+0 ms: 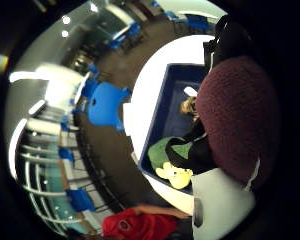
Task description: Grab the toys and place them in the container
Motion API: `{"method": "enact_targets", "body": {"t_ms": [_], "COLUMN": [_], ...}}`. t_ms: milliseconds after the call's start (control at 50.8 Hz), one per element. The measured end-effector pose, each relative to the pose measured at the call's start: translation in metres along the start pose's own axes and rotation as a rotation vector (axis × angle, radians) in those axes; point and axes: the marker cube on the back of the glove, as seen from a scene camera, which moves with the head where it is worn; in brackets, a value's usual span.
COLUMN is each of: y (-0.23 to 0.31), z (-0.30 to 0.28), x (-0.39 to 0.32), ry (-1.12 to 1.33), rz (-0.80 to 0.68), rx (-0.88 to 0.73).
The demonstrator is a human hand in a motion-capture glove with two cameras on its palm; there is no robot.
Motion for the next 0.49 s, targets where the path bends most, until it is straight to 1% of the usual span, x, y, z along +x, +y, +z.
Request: {"method": "enact_targets", "body": {"t_ms": [39,98,118,138,197,217,295,414,492], "y": [-0.002,0.0,0.0,-0.001,-0.004,-0.003,0.003,0.018,0.031], "z": [0.006,0.017,0.021,0.026,0.038,0.042,0.05,0.049,0.049], "x": [-0.009,-0.016,-0.017,-0.018,-0.024,-0.027,-0.022,0.0,0.025], "ry": [0.002,0.024,0.028,0.027,0.014,0.01,-0.001,-0.091,-0.1], "rz": [-0.02,-0.148,-0.158,-0.121,0.08,0.103,0.115,0.087,0.147], "rx": [-0.007,-0.034,-0.052,-0.077,-0.175,-0.205,-0.264,-0.255,-0.258]}}
